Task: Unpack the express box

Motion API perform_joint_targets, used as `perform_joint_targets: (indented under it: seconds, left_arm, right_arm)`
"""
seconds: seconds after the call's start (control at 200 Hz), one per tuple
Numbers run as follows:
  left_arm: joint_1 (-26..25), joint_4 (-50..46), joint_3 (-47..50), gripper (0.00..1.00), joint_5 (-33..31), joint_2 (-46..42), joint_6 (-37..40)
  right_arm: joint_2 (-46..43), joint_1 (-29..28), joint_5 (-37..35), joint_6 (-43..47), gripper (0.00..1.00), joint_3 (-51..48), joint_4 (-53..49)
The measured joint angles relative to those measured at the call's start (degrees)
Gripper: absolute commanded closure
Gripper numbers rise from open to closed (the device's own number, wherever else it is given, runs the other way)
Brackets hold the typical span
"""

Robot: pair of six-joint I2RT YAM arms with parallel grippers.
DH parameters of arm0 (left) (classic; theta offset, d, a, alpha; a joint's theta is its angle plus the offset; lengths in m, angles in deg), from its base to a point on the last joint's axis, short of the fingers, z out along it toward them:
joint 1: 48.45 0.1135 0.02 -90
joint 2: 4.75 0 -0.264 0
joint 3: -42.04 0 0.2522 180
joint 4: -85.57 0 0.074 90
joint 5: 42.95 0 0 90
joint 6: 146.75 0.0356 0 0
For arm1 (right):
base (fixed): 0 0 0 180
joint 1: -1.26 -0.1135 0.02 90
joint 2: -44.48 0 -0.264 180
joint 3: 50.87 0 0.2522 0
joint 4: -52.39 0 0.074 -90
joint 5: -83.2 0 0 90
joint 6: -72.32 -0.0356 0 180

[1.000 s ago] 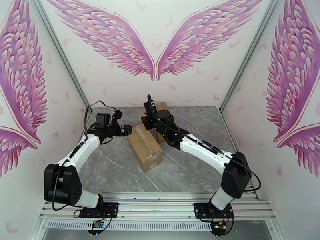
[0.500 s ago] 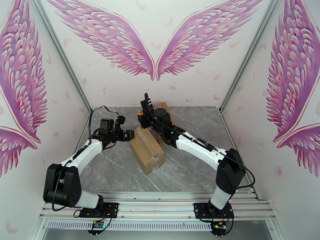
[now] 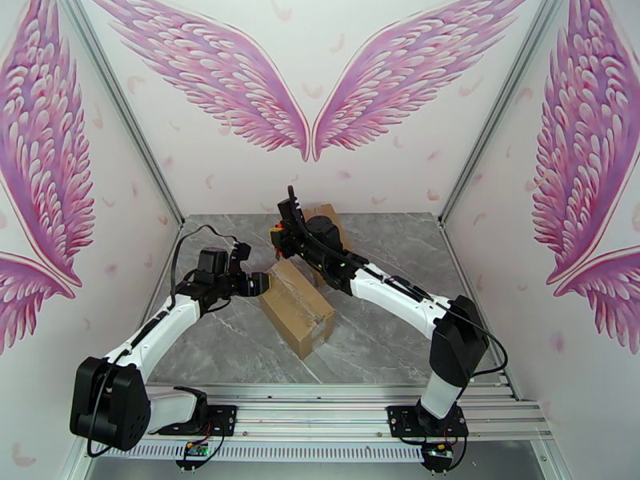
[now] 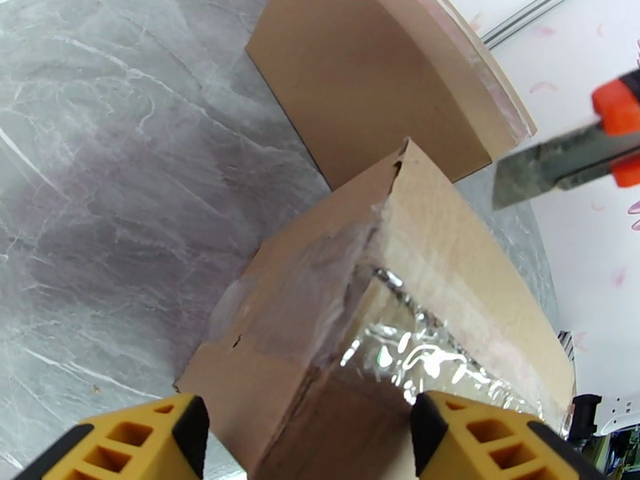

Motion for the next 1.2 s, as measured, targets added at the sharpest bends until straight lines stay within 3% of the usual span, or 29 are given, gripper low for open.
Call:
perform_joint_targets:
  seconds: [0.485,1.199]
  left_arm:
    - [0.4,-1.1,-3.0,0.51,0.8,2.9,3.0]
    - [0.9,1.7,-3.2,0.62,2.0,4.4,2.6]
  right_arm:
    - [0.0,-3.8,-3.9,0.9,1.0,-6.1,8.2]
    - [2.0,-4.4,-8.0,2.7,1.0,-8.1,15.1]
